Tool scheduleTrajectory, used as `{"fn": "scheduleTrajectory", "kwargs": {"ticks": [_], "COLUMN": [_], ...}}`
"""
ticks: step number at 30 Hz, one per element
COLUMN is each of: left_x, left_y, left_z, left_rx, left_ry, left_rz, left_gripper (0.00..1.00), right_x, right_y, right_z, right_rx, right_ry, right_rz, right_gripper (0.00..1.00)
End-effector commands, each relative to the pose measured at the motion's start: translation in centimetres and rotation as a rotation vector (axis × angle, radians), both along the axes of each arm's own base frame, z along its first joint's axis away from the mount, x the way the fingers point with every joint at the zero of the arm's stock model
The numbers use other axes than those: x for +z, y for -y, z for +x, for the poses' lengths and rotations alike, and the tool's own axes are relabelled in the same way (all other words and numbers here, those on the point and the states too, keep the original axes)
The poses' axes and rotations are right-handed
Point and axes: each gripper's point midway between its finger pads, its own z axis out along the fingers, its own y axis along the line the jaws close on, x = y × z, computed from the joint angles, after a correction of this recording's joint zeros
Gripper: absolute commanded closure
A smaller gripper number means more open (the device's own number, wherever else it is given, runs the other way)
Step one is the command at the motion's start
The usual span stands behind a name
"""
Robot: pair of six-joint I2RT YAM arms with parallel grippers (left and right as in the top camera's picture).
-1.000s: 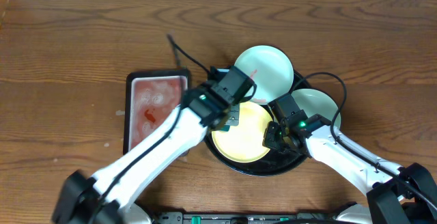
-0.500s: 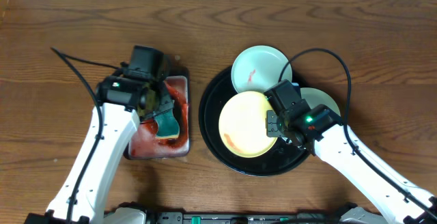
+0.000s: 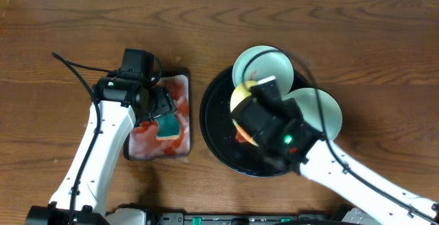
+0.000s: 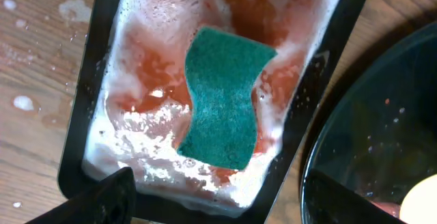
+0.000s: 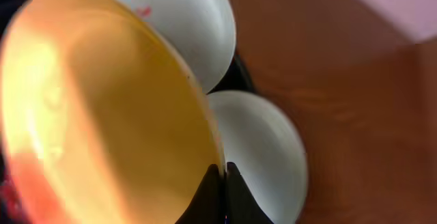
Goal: Clean dirty plates on tray and stack at the side
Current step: 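Return the sponge to the soapy basin with left gripper, then lift the yellow plate off the black tray with right gripper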
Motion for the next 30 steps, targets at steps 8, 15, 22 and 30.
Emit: {"fn": "scheduleTrajectory", "kwargs": {"ticks": [8,15,22,30], "left_x": [-0.3,-0.3,-0.3,-0.3], "left_y": [-0.2,-0.2,-0.2,-0.2], "left_z": [-0.1,-0.1,-0.1,-0.1], "left_rx": [-0.001,-0.001,-0.001,-0.001], "left_ry": [-0.01,-0.01,-0.01,-0.01], "left_rz": [0.004,0.004,0.004,0.004], "left_gripper": [0.2,0.19,0.18,0.18], "right_x": [4.8,7.0,8.1,9.2], "right_y": [-1.3,-2.3,-4.8,-5.8], "right_z": [-0.6,-1.5,-3.6,-5.0], "right_rx": [0.108,0.165,0.268,0.339], "right_ry": [0.213,0.317,0.382,0.427], "right_rz": [-0.233,-0.363,-0.42,-0.523], "right_gripper": [0.99,0.99,0.99,0.99]}}
